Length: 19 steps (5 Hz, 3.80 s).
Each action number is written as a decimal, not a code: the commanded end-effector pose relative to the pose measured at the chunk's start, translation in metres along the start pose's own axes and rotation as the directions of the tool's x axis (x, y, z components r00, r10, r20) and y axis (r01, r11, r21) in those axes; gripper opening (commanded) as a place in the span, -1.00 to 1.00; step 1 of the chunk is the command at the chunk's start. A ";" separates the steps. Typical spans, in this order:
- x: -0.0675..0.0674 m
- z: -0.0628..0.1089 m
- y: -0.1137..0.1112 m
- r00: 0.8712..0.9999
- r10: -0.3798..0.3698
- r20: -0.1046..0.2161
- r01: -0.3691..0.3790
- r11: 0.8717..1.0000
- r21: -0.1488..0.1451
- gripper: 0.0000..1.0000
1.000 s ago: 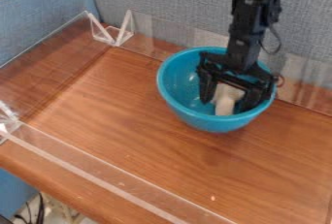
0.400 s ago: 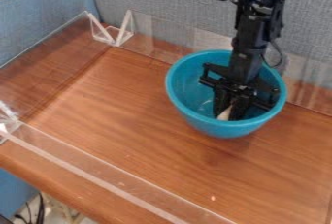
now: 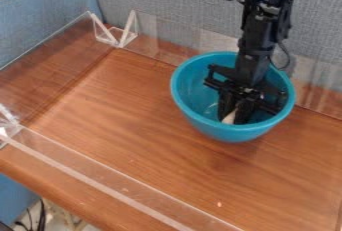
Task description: Remove the mushroom from inside the blue bowl and put it on the table
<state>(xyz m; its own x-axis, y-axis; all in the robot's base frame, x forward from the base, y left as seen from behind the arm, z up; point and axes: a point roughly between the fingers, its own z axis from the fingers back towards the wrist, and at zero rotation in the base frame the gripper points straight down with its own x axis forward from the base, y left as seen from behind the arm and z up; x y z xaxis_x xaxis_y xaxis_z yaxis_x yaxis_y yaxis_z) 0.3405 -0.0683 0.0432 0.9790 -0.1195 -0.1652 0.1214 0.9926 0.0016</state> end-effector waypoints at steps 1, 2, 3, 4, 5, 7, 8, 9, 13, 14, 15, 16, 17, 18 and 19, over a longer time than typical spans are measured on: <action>0.006 0.029 0.007 0.997 0.008 0.081 -0.008 1.000 -0.004 -1.00; 0.005 0.034 0.011 0.996 0.008 0.087 -0.008 1.000 -0.002 -1.00; 0.004 0.038 0.014 0.996 0.007 0.092 -0.007 1.000 0.001 -1.00; 0.003 0.043 0.017 0.995 0.006 0.099 -0.006 1.000 0.005 -1.00; 0.003 0.048 0.020 0.994 0.002 0.107 -0.003 1.000 0.008 -1.00; 0.001 0.056 0.025 0.992 -0.007 0.124 0.005 1.000 0.016 -1.00; 0.000 0.061 0.028 0.991 -0.012 0.134 0.010 1.000 0.019 -1.00; 0.000 0.068 0.031 0.989 -0.013 0.148 0.011 1.000 0.020 -1.00; -0.068 0.133 0.104 0.965 0.126 0.230 -0.137 0.990 0.034 -1.00; -0.090 0.109 0.150 0.967 0.187 0.170 -0.198 0.979 0.050 -1.00; -0.099 0.086 0.155 0.977 0.174 0.120 -0.184 0.980 0.071 -1.00; -0.098 0.068 0.141 0.986 0.144 0.086 -0.152 0.985 0.083 -1.00; -0.093 0.054 0.129 0.992 0.112 0.062 -0.117 0.989 0.087 -1.00; -0.090 0.042 0.124 0.995 0.092 0.039 -0.095 0.992 0.087 -1.00; -0.087 0.029 0.123 0.996 0.084 0.010 -0.085 0.992 0.088 -1.00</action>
<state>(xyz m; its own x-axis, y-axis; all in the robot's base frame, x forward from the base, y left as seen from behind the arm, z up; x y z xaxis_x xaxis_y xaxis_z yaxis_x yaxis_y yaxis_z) 0.2714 0.0661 0.0758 0.9814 -0.0241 -0.1904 0.0425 0.9948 0.0930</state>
